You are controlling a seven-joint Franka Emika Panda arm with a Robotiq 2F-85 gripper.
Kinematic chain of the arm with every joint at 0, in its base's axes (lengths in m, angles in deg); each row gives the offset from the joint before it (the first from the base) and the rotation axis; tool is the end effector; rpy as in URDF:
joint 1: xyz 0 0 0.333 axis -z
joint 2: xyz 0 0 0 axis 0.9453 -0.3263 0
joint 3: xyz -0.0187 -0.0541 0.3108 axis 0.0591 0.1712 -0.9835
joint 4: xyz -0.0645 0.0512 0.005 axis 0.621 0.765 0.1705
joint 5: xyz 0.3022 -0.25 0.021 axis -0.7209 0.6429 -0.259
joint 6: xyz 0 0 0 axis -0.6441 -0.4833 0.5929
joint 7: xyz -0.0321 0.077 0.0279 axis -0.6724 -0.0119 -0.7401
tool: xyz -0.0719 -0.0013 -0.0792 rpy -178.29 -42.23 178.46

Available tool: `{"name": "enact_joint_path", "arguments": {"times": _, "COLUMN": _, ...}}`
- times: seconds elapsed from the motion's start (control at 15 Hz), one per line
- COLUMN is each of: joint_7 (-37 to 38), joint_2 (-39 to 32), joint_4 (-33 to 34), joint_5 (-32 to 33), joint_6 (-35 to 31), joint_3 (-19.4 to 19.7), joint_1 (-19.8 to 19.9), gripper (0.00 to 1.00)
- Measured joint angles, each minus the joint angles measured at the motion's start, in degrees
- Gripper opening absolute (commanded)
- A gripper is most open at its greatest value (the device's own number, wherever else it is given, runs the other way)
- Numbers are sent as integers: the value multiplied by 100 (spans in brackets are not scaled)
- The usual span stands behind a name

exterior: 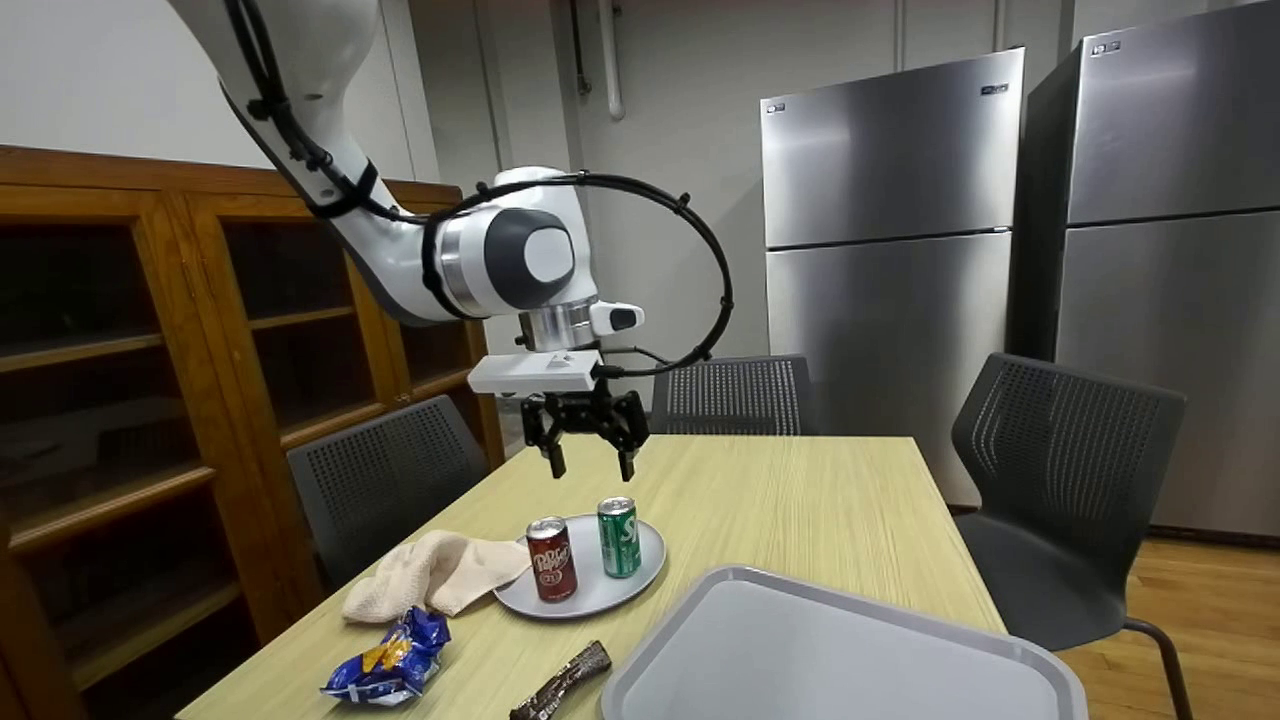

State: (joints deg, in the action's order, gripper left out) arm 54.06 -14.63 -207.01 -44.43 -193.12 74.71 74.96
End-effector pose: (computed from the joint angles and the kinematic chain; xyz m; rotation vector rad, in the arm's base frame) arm 0.5071 -0.0745 0.3023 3.0842 0.0096 0.1276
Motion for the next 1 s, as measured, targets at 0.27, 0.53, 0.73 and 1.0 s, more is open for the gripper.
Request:
{"name": "enact_joint_path", "arguments": {"times": 0.27, "joint_7": -15, "joint_2": 502, "joint_4": -487, "joint_5": -14, "joint_6": 1, "joint_3": 9, "joint_1": 0, "gripper": 100}}
{"name": "enact_joint_path", "arguments": {"times": 0.53, "joint_7": -83, "joint_2": 991, "joint_4": -940, "joint_5": -23, "joint_6": 13, "joint_3": 10, "joint_1": 0, "gripper": 100}}
{"name": "enact_joint_path", "arguments": {"times": 0.73, "joint_7": -134, "joint_2": 1253, "joint_4": -1172, "joint_5": -23, "joint_6": 20, "joint_3": 10, "joint_1": 0, "gripper": 100}}
{"name": "enact_joint_path", "arguments": {"times": 1.0, "joint_7": -156, "joint_2": 1352, "joint_4": -1259, "joint_5": -23, "joint_6": 20, "joint_3": 12, "joint_1": 0, "gripper": 100}}
